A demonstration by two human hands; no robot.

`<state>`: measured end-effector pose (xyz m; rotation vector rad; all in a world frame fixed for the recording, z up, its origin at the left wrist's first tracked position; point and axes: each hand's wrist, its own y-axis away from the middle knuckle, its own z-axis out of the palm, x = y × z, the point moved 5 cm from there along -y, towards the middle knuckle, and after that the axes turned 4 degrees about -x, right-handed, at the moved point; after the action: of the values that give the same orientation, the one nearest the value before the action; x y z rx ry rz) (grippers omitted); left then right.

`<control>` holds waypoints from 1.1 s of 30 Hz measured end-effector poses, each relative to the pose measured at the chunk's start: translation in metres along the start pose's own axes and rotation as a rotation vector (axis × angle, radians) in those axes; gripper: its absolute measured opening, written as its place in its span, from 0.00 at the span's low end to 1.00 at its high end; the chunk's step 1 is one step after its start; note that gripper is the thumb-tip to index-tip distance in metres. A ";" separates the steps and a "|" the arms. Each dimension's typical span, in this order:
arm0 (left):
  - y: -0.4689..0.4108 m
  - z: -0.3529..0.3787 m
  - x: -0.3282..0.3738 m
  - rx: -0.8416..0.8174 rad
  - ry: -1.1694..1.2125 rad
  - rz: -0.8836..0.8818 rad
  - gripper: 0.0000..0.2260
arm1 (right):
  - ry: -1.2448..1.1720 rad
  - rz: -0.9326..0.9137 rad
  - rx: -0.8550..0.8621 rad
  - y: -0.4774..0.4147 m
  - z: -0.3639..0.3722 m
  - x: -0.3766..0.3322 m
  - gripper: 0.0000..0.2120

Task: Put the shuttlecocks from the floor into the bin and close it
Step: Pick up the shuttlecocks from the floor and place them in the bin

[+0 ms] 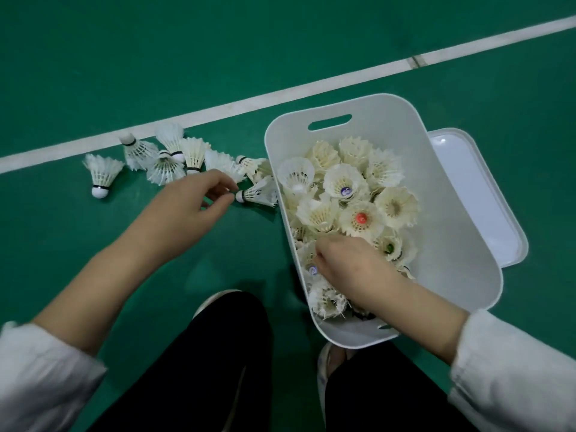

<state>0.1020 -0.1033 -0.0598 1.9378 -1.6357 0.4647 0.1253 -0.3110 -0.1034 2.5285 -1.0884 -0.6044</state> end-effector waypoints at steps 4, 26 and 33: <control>0.001 0.010 -0.021 -0.056 -0.007 -0.027 0.08 | 0.245 -0.100 -0.051 -0.015 0.009 -0.011 0.10; -0.086 0.038 -0.076 0.062 -0.192 0.018 0.17 | -0.199 0.254 0.234 -0.128 -0.002 -0.110 0.24; -0.102 0.059 -0.102 0.023 -0.297 0.028 0.16 | -0.869 0.759 0.148 -0.165 0.047 -0.062 0.29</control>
<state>0.1760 -0.0493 -0.1857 2.0810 -1.8481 0.2137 0.1637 -0.1626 -0.2018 1.6657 -2.2627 -1.4406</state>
